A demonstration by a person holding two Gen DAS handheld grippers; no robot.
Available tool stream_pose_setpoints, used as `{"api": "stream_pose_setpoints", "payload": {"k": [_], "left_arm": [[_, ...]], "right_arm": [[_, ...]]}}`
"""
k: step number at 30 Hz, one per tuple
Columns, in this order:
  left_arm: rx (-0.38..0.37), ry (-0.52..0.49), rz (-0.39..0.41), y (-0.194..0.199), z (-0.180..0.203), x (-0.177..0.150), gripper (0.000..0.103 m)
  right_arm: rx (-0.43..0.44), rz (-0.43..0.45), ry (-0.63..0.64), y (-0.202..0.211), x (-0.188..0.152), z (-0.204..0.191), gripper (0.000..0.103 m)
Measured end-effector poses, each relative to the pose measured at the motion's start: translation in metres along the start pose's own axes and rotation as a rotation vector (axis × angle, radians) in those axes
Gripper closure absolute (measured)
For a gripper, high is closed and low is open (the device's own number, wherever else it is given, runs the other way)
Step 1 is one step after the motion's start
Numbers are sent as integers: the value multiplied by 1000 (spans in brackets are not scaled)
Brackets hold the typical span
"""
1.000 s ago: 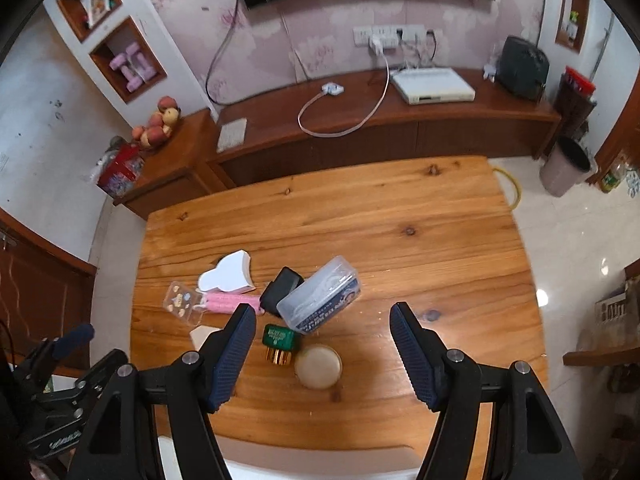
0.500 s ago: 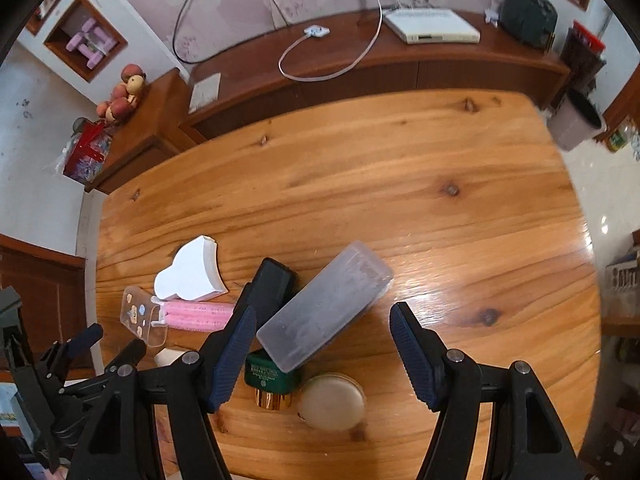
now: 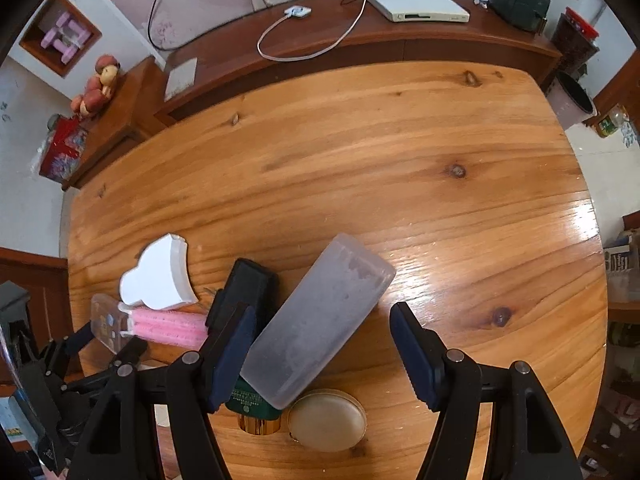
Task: Organize rigid objects
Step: 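Grasp the clear printed box with the left tool while the right tool grasps the frosted case, then carry the clear box and frosted case over the white tray with both tools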
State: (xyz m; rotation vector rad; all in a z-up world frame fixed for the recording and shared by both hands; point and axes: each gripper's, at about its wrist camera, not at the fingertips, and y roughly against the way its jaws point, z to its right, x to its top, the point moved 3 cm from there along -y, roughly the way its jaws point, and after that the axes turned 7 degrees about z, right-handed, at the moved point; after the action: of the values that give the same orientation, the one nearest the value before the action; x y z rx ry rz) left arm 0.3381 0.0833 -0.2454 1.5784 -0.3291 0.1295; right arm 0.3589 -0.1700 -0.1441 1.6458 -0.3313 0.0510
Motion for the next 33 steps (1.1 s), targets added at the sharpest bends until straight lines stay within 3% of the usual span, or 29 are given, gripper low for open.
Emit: {"api": "stream_pose_setpoints", "payload": {"k": [2,4,6,7,9,17,21,27,33], "left_arm": [[-13,18,2,-1,-4,1,17],[-21,26,5,0,-5,1,19],[-21,28,11,0,-5,1,22],[-21,27,17,1,-5,1,27],[-22,22,36,4,-3,3,38],[65,-50,91,14,5,-7,39],[62,-27,122,35,-4,-19,39],[16,9,213,100,-9,-45,39],[-79,8,317,183,11,-77,39]], "right_arm": [[-2,-6,3,-5,-1,-3,45],[-19,-26,11,-9,-3,-2,63],[-41,-50,23,-14,-6,1,66],[-43,-58,28,-15,-7,2,68],[-43,-61,32,-15,-9,6,68],[3,-59,-1,-3,-16,25,69],[57,-45,-5,15,-23,30,69],[138,37,30,69,-41,30,69],[209,157,122,145,-75,23,69]]}}
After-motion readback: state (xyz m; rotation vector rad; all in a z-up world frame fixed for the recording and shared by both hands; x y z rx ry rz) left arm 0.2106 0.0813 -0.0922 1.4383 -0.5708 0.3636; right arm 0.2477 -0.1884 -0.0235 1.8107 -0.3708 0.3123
